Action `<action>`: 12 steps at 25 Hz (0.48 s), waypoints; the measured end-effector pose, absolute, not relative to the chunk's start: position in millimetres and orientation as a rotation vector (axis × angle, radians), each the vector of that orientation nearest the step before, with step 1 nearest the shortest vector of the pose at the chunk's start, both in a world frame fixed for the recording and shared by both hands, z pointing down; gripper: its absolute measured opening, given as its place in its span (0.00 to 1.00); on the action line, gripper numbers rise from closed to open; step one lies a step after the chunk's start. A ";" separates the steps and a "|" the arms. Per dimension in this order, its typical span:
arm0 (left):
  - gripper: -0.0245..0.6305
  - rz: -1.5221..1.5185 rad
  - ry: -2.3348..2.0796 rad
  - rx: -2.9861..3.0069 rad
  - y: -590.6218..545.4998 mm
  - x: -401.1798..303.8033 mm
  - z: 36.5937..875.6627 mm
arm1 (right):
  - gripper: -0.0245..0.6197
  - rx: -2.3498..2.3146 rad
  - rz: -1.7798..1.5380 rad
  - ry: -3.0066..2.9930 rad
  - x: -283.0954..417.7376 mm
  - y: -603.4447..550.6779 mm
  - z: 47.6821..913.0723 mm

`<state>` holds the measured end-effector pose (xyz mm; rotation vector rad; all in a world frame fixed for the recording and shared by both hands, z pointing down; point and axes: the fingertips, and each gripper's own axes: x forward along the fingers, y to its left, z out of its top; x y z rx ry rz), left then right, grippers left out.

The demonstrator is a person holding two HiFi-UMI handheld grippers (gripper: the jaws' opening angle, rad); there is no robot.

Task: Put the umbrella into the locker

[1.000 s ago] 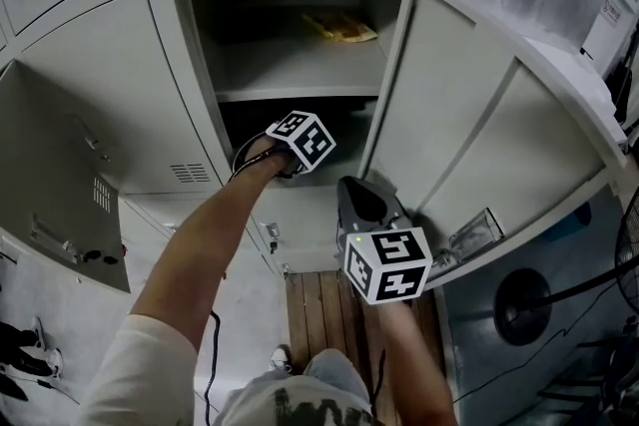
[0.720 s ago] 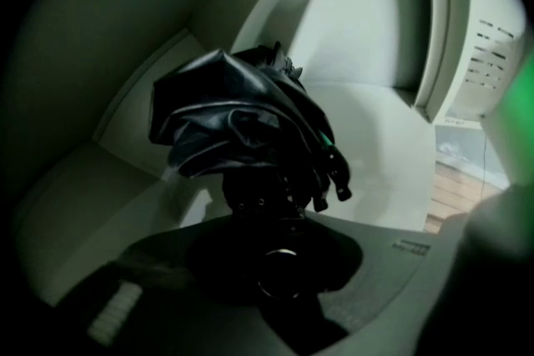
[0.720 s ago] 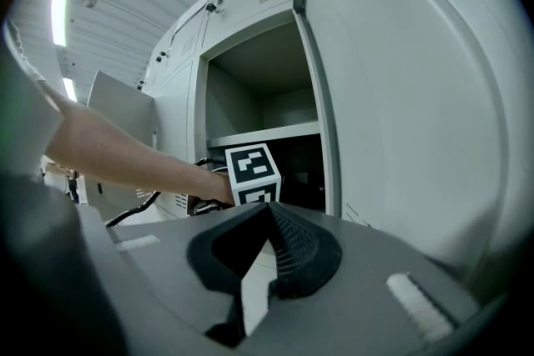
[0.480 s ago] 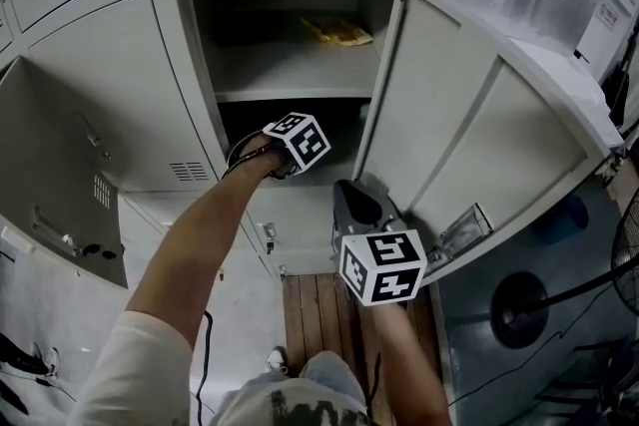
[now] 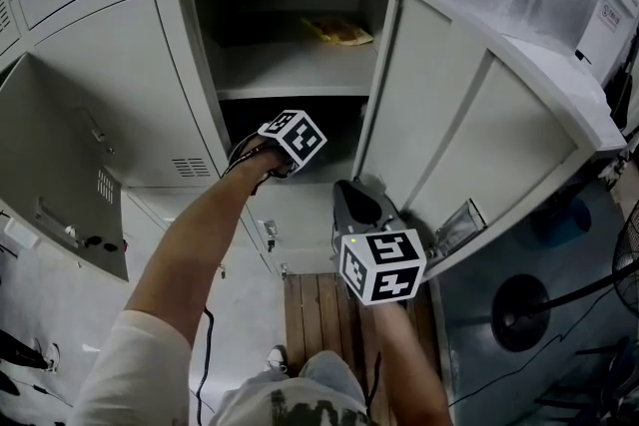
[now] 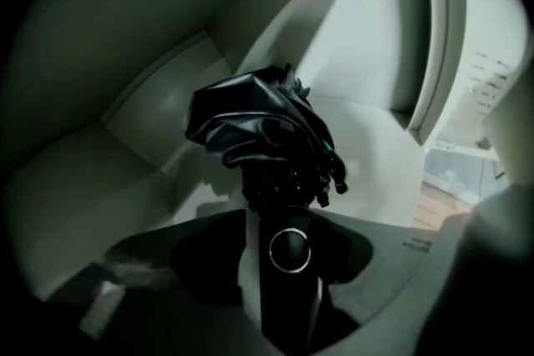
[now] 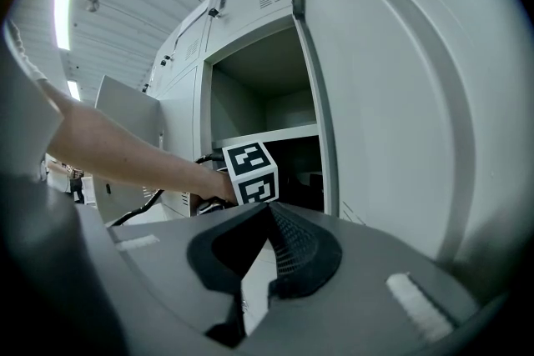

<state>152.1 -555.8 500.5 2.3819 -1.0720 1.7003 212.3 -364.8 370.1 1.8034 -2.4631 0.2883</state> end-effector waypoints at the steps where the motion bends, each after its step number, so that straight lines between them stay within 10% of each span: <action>1: 0.35 1.677 -1.070 2.382 -554.6 152.7 499.3 | 0.04 1.801 0.289 -2.466 212.3 -364.1 369.8; 12: 0.51 1.379 -1.120 2.456 -531.3 163.3 467.1 | 0.04 1.738 0.321 -2.494 209.2 -357.8 370.0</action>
